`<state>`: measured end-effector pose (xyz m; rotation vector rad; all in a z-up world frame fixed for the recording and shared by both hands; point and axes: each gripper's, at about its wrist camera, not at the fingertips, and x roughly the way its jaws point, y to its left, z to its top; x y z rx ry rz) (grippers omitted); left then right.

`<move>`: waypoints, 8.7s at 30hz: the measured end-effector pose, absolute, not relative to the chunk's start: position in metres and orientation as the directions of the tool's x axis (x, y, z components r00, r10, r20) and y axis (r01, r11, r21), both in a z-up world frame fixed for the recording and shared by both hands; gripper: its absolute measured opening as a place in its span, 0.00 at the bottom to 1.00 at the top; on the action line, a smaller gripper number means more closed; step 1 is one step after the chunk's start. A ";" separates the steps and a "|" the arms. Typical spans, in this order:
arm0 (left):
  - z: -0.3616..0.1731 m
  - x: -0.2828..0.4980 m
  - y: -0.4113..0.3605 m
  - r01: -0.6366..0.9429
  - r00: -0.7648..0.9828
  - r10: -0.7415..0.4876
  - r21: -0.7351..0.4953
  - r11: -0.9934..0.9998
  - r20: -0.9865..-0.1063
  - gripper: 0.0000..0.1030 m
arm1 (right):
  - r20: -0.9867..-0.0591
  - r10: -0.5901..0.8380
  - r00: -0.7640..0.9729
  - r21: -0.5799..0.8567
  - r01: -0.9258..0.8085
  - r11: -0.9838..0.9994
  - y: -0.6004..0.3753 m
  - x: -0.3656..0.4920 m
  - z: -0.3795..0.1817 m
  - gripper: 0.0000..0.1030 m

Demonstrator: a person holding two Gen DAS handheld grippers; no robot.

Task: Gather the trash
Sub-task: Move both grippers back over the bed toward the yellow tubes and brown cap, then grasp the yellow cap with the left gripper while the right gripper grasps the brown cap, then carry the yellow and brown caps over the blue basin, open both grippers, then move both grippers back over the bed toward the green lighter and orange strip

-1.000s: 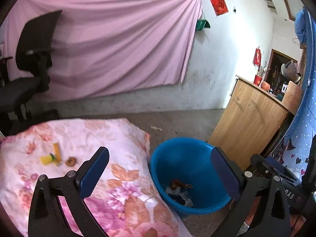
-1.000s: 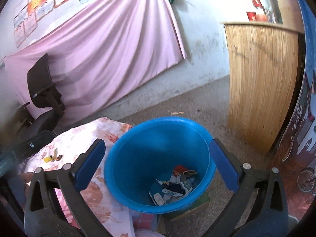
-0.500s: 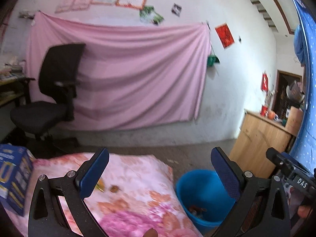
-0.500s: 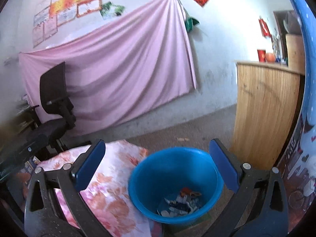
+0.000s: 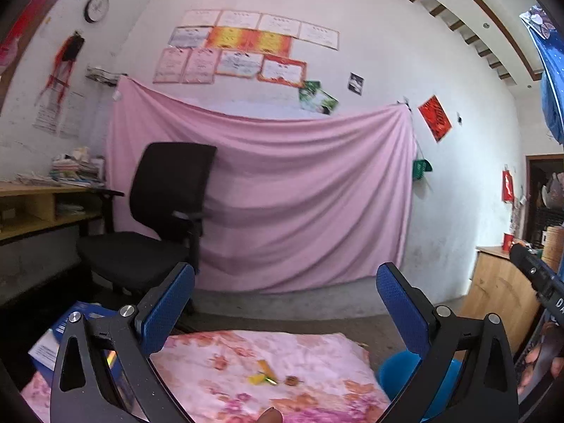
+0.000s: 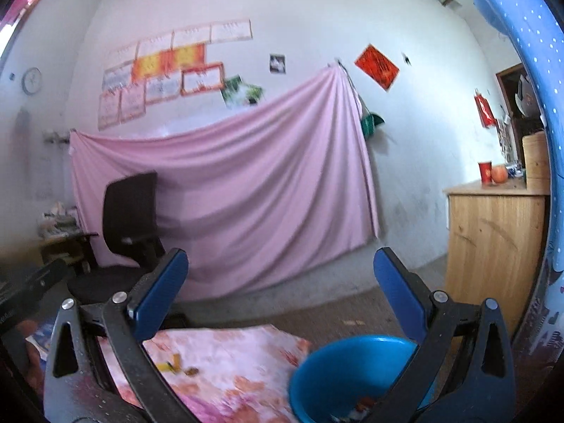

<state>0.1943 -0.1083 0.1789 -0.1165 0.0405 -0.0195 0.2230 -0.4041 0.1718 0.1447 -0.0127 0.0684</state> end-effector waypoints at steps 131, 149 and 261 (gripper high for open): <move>0.157 0.267 -0.262 0.463 0.882 -0.467 -0.066 0.884 -0.062 0.13 | 0.059 0.134 0.989 0.028 -0.136 0.990 -0.444 0.232 0.154 0.35; 0.075 0.325 -0.352 0.564 0.737 -0.552 -0.095 0.820 -0.390 0.13 | -0.169 0.002 0.986 0.118 0.018 0.993 -0.513 0.262 0.083 0.36; 0.120 0.251 -0.049 -0.144 0.978 0.136 -0.047 0.988 -0.157 0.98 | -0.008 0.336 0.942 0.031 -0.336 0.941 -0.296 0.283 0.147 1.00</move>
